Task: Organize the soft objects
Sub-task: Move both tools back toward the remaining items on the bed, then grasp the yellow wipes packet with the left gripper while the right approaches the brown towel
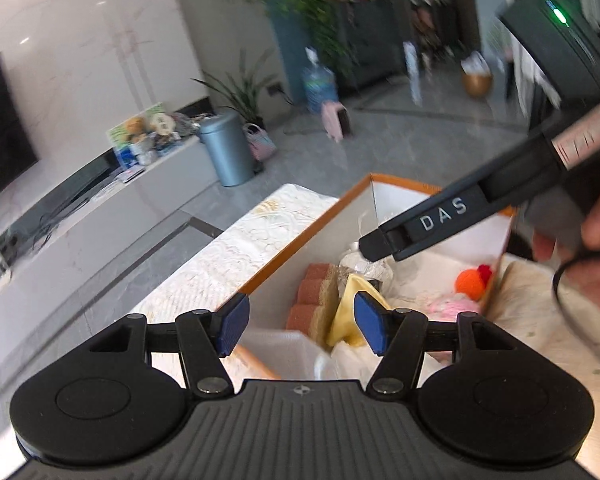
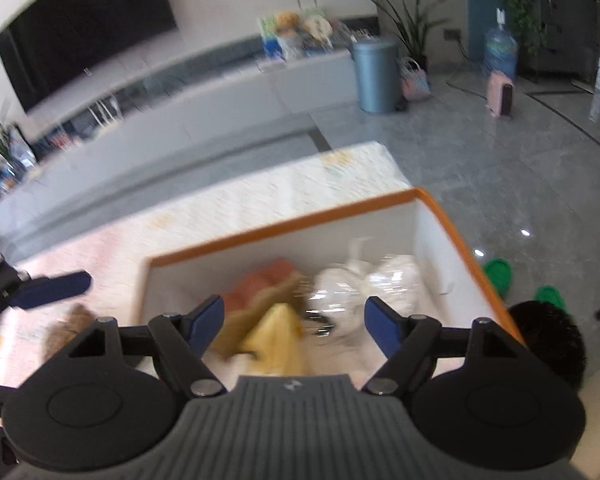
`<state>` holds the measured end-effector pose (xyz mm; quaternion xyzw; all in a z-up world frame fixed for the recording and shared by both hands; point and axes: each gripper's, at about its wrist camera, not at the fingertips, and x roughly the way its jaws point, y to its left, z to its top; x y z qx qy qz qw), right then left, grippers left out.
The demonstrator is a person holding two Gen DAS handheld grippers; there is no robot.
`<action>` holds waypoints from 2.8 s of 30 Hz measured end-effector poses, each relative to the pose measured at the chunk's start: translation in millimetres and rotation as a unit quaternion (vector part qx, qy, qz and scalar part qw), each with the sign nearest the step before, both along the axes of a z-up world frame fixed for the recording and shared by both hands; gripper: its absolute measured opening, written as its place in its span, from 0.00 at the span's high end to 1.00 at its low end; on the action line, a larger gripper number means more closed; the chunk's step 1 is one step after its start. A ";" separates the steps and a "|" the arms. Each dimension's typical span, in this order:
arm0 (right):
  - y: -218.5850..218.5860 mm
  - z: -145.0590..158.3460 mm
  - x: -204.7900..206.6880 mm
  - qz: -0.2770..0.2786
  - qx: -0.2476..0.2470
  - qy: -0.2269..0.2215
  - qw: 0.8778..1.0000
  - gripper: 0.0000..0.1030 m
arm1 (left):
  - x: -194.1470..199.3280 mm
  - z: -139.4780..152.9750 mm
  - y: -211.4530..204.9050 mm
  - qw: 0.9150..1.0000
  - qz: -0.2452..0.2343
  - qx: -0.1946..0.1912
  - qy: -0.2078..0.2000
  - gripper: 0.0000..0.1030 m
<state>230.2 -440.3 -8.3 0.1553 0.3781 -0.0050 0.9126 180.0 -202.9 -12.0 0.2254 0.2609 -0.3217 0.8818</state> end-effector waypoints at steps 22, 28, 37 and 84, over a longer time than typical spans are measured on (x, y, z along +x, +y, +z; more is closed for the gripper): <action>209.3 -30.6 -134.2 0.106 0.011 -0.098 0.990 0.24 | -89.0 1.7 206.9 0.939 0.300 -0.165 0.040 0.31; 263.5 -37.9 -123.2 0.161 -0.043 -0.093 0.982 0.28 | -88.7 -3.8 253.0 0.920 0.344 -0.179 0.053 0.31; 310.7 -46.3 -100.9 0.191 -0.080 -0.080 0.975 0.35 | -90.2 -19.1 311.8 0.904 0.378 -0.191 0.065 0.32; 353.0 -120.4 6.0 0.309 -0.125 0.061 0.941 0.79 | -9.3 -107.8 310.6 0.834 0.434 -0.279 0.194 0.82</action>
